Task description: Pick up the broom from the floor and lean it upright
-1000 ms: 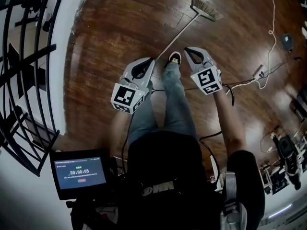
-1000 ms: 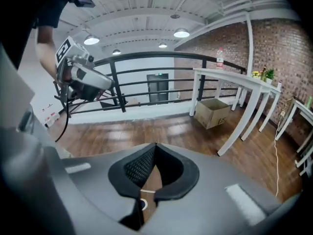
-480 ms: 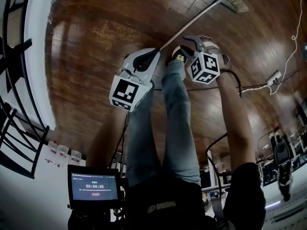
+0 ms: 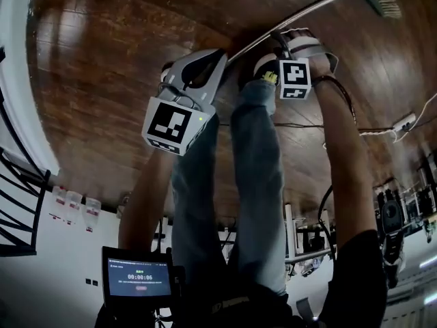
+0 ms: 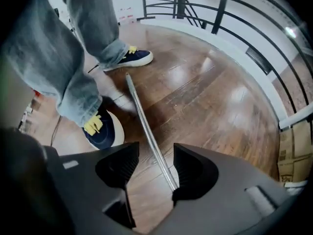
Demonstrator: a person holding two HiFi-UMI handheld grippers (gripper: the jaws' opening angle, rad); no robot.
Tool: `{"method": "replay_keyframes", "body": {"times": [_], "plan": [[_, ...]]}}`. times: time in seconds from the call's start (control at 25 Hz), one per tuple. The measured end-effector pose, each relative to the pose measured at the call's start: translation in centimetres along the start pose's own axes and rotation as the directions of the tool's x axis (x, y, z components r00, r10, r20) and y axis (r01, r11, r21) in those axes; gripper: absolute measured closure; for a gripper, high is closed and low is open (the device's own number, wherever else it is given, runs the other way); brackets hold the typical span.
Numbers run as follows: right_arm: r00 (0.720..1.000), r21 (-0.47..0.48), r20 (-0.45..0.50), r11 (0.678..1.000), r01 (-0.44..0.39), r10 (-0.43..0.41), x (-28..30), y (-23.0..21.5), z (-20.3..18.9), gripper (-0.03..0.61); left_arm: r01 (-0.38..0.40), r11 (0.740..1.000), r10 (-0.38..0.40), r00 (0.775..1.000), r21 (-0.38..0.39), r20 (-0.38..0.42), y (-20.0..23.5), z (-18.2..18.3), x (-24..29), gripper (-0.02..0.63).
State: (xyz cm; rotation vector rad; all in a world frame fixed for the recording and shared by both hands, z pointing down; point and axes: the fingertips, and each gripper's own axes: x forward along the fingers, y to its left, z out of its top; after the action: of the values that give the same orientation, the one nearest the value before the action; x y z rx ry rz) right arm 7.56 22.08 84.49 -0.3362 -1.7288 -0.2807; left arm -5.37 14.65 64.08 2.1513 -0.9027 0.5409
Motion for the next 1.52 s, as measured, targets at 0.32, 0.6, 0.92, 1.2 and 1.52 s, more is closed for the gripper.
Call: {"method": "replay_keyframes", "body": {"times": [0.32,0.6,0.92,1.2,1.52], "plan": [[0.993,-0.175,-0.109,0.983,-0.055,0.036,9.0,1.9,-0.3,0.359,-0.03,0.995,0.03,1.0,-0.091,-0.002,2.6,-5.0,0.5,0.597],[0.99,-0.259,-0.111,0.959,-0.113,0.086,8.3,1.6,-0.4,0.489,-0.046,0.994,0.048,0.999,-0.101,0.021,3.2,-4.3,0.3,0.597],[0.999,-0.116,-0.051,0.993,0.01,-0.016,2.6,-4.0,1.7,0.489,-0.076,0.994,0.082,0.994,-0.079,0.073,2.1,2.5,-3.4,0.597],[0.991,0.075,0.038,0.989,0.125,-0.129,-11.1,-13.9,4.0,0.5,-0.096,0.994,0.107,0.967,-0.058,0.231,-2.4,17.0,-11.1,0.597],[0.936,0.409,0.17,0.886,0.217,-0.307,-26.1,-21.3,5.8,0.5,-0.089,0.996,0.08,0.944,0.015,0.319,-8.0,27.9,-17.2,0.597]]}}
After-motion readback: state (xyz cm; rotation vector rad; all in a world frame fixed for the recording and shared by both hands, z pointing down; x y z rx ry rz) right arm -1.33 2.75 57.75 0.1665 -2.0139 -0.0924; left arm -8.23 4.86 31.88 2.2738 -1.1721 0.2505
